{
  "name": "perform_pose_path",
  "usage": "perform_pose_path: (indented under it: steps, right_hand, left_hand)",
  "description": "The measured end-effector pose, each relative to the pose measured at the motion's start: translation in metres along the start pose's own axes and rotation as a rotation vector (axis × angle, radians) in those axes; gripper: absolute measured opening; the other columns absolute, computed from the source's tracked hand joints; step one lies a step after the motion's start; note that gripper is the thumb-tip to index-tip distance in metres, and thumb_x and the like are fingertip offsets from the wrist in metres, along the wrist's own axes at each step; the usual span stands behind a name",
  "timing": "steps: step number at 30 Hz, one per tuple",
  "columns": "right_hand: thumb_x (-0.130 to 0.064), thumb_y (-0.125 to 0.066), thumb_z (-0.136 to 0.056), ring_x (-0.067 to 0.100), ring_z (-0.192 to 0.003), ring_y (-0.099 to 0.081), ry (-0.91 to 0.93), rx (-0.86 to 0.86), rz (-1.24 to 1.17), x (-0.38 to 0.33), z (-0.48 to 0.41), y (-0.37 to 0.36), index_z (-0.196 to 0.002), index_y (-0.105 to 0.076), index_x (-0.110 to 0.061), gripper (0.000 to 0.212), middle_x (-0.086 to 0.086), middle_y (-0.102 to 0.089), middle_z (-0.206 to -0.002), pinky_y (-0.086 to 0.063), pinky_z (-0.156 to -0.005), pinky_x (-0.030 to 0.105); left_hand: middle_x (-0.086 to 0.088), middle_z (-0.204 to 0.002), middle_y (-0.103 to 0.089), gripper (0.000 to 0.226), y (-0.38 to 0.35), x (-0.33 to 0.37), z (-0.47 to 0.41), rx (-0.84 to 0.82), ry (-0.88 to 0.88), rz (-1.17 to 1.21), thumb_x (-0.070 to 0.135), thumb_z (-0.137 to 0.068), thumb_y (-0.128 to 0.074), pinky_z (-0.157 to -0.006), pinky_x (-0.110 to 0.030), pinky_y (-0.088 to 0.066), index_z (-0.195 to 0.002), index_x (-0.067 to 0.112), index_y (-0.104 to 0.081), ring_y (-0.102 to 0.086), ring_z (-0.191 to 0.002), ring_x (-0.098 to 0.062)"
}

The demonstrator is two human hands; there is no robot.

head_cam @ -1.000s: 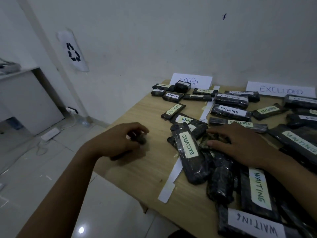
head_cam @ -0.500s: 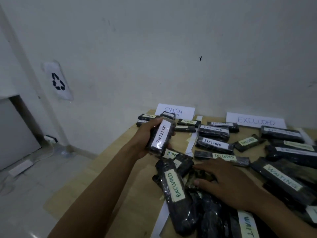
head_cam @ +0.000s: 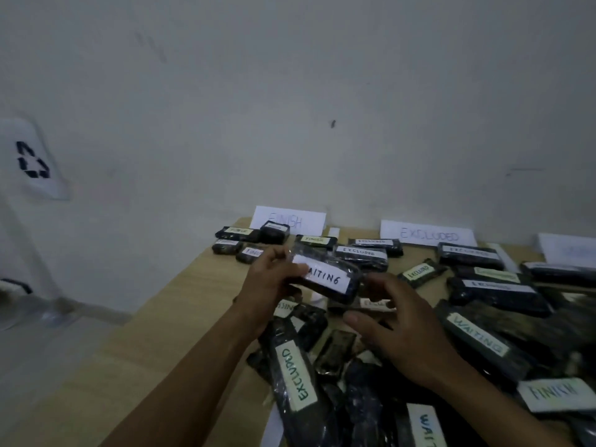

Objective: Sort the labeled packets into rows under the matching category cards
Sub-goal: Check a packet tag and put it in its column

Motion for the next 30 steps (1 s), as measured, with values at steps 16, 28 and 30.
perform_pose_path:
  steps: [16,28,30]
  right_hand:
    - [-0.005,-0.075,-0.076,0.015,-0.057,-0.058,-0.341,0.408,-0.405,0.02,-0.016,0.135,-0.095,-0.053,-0.02,0.032,0.009,-0.063,-0.087,-0.046,-0.047,0.026]
    - [-0.009,-0.07,-0.082,0.033,-0.084,-0.067,-0.687,1.044,0.02,0.103,0.167,0.344,-0.111,-0.055,-0.018,0.034,0.016,-0.064,-0.108,-0.058,-0.069,0.045]
    - [-0.011,-0.069,-0.084,0.03,-0.093,-0.064,-0.709,1.052,0.087,0.114,0.186,0.352,-0.113,-0.054,-0.019,0.034,0.013,-0.062,-0.114,-0.054,-0.078,0.042]
  left_hand:
    - [0.008,-0.1,-0.069,0.03,-0.134,0.003,-0.009,-0.31,-0.235,-0.476,0.03,-0.079,-0.076,-0.07,-0.029,-0.056,-0.105,0.028,-0.061,-0.067,-0.085,-0.012]
    - [0.011,-0.131,-0.041,0.051,-0.302,-0.053,0.04,-0.98,-0.766,-1.036,0.055,-0.089,-0.052,-0.094,-0.024,-0.035,-0.133,0.031,-0.043,-0.034,-0.118,-0.004]
    - [0.005,-0.137,-0.042,0.054,-0.326,-0.06,0.048,-1.059,-0.812,-1.066,0.055,-0.091,-0.049,-0.103,-0.03,-0.035,-0.137,0.027,-0.042,-0.034,-0.126,-0.011]
Point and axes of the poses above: each hand's wrist, its own z-axis away from the middle knuckle, its own y-axis out of the back of the hand, x = y × z, the point moved 2 cm from there along -z, towards the middle knuckle
